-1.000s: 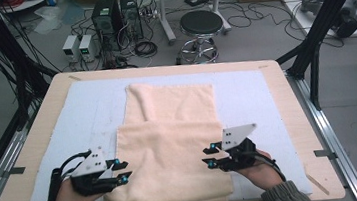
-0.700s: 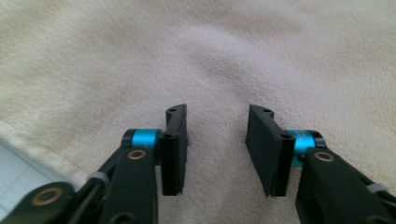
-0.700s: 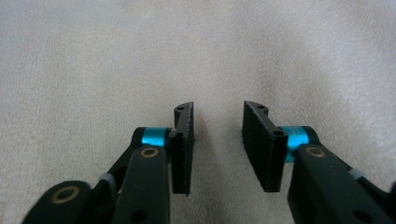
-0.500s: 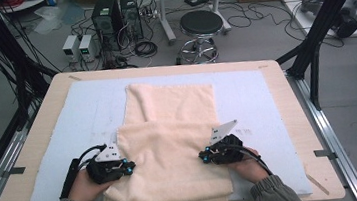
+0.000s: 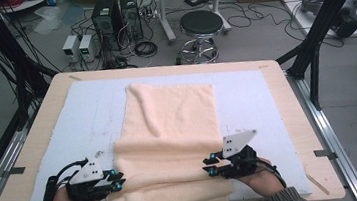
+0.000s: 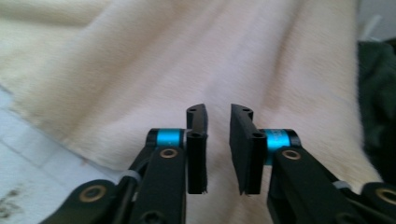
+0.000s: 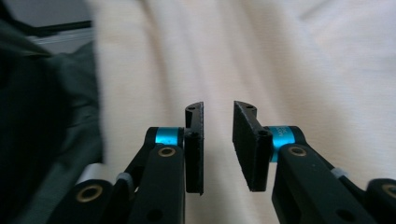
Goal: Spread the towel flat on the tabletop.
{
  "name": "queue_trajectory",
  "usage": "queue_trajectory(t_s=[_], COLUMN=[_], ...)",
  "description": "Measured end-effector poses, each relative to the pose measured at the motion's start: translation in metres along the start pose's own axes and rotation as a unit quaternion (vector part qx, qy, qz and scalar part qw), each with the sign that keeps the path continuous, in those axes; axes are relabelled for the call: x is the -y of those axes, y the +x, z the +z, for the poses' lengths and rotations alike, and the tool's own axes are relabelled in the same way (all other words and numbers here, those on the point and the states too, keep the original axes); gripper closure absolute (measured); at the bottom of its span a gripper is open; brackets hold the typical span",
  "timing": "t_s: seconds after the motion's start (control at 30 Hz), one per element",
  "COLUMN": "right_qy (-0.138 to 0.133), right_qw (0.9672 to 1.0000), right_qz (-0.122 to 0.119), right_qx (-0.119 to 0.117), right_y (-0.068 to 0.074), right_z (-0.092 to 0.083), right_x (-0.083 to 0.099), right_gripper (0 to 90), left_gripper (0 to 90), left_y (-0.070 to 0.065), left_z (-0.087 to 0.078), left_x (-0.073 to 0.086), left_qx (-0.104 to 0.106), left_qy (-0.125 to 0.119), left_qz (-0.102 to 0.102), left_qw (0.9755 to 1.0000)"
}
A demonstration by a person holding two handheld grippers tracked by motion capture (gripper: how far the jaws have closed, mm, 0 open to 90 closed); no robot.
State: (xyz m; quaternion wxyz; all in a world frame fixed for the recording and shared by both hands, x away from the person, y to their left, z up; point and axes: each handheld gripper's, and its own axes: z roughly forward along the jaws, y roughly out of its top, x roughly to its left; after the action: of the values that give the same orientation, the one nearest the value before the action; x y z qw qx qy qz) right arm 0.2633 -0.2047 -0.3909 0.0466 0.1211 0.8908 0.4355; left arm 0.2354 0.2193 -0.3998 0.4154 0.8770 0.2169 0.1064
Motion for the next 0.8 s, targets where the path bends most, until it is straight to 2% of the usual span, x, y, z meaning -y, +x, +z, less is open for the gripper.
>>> queue_trajectory(t_s=[0.07,0.13,0.17,0.27,0.33,0.37,0.4,0.43,0.5,0.53,0.6,0.67,0.7,0.73,0.77,0.8], right_qy=[0.005,0.019,0.028,0.039,0.061,0.075,0.085,0.08,0.077,0.077,0.082,0.071,0.066,0.056,0.046,0.037], right_qw=[0.9998,0.9994,0.9993,0.9986,0.9976,0.9965,0.9958,0.9964,0.9965,0.9964,0.9951,0.9943,0.9944,0.9948,0.9955,0.9969], right_qz=[-0.003,0.008,0.012,0.033,0.027,0.03,0.027,0.023,0.022,0.021,0.019,0.009,0.005,0.004,0.005,0.005], right_qx=[0.021,0.027,0.023,-0.012,-0.016,-0.02,-0.022,-0.016,-0.021,-0.029,-0.051,-0.079,-0.083,-0.086,-0.083,-0.069], right_y=[-0.01,-0.02,-0.025,-0.033,-0.032,-0.032,-0.031,-0.03,-0.028,-0.027,-0.023,-0.014,-0.009,-0.006,-0.005,-0.006], right_z=[0.003,0.011,0.016,0.032,0.04,0.046,0.049,0.05,0.05,0.05,0.049,0.044,0.039,0.035,0.03,0.025], right_x=[0.0,0.003,0.004,0.01,0.013,0.015,0.015,0.015,0.015,0.016,0.015,0.013,0.012,0.011,0.01,0.009], right_gripper=[68.8,66.0,64.4,61.6,61.6,62.0,63.9,69.7,81.2,85.7,86.7,86.7,86.1,84.8,82.6,77.0], left_gripper=[68.5,63.4,61.9,58.8,62.3,66.6,69.0,75.3,85.4,86.5,88.9,89.0,89.5,89.5,89.1,86.6], left_y=[0.009,0.015,0.018,0.021,0.019,0.017,0.016,0.016,0.014,0.013,0.007,-0.001,-0.005,-0.008,-0.009,-0.009], left_z=[0.01,0.02,0.026,0.039,0.047,0.049,0.048,0.047,0.045,0.044,0.038,0.029,0.024,0.019,0.014,0.013], left_x=[-0.001,-0.001,-0.001,0.001,0.004,0.005,0.005,0.005,0.005,0.005,0.005,0.006,0.007,0.007,0.007,0.007], left_qx=[-0.003,-0.002,0.005,0.026,0.04,0.039,0.035,0.035,0.041,0.043,0.059,0.078,0.087,0.089,0.084,0.076], left_qy=[0.002,0.007,0.013,0.033,0.05,0.048,0.045,0.047,0.049,0.049,0.052,0.044,0.038,0.036,0.031,0.027], left_qz=[-0.001,-0.004,-0.004,-0.007,-0.006,-0.003,0.002,0.002,0.001,0.002,0.004,0.015,0.012,0.018,0.018,0.012], left_qw=[1.0,1.0,0.9999,0.9991,0.9979,0.9981,0.9984,0.9983,0.998,0.9979,0.9969,0.9959,0.9954,0.9952,0.9958,0.9967])
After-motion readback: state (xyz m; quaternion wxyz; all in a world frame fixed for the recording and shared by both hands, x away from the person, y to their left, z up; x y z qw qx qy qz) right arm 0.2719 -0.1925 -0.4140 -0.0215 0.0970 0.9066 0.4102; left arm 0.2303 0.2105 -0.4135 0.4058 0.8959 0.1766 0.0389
